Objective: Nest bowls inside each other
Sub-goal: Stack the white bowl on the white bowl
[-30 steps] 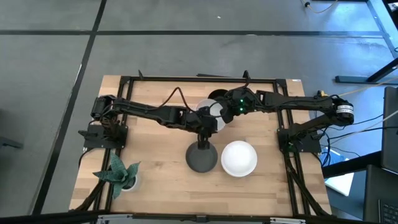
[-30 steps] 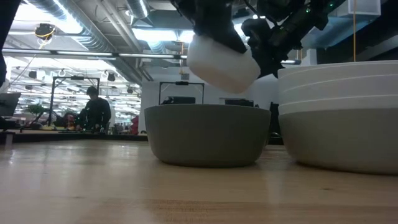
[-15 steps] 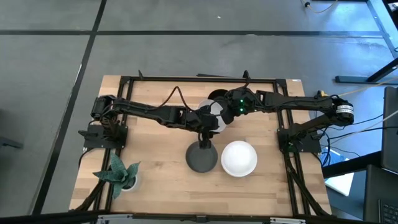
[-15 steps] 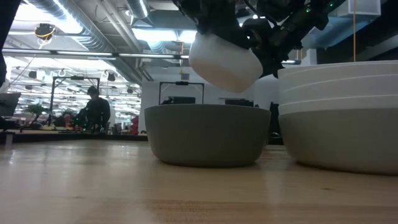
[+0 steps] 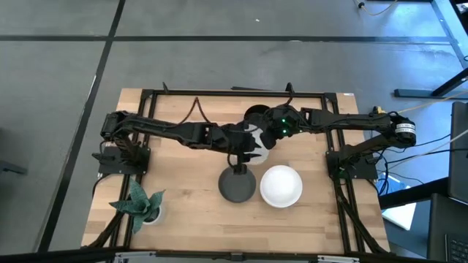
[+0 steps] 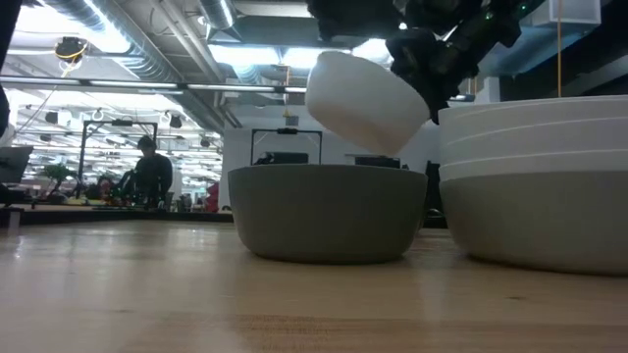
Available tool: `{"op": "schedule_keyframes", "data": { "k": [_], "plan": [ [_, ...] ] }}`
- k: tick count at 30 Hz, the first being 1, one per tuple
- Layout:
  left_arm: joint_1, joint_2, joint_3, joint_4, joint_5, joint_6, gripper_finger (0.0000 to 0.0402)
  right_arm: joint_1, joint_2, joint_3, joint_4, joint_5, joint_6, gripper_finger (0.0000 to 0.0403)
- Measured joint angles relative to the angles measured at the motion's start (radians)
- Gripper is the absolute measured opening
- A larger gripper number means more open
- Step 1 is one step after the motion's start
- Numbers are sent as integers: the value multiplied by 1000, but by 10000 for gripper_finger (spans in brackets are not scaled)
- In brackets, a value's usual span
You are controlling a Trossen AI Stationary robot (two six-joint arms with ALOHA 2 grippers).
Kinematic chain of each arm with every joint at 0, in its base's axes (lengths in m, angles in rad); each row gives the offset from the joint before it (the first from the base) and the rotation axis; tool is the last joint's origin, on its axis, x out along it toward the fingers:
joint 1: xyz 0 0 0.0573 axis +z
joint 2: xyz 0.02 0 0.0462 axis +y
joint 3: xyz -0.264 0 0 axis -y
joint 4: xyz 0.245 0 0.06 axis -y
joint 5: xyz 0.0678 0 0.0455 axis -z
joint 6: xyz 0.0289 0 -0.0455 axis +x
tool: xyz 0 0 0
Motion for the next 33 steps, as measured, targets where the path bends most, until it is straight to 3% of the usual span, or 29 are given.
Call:
{"op": "schedule_keyframes", "data": {
  "k": [4, 9, 17, 23, 28, 33],
  "plan": [
    [6, -48, -2, -29, -5, 15, 125, 0, -6, 9, -27, -29, -1, 6],
    [20, -114, -18, -94, 0, 18, 125, -1, -32, 132, -186, -20, -69, 6],
    [54, -303, -239, 74, -16, -58, 125, 90, -69, 353, -431, 117, -154, 6],
    [61, -462, -423, 142, -54, -127, 125, 198, -140, 349, -498, 153, -121, 5],
    [54, -576, -538, 149, -140, -178, 125, 314, -193, 325, -539, 216, -6, 4],
    [54, -625, -605, 150, -163, -215, 125, 437, -202, 280, -605, 267, 132, 4]
  ]
}}
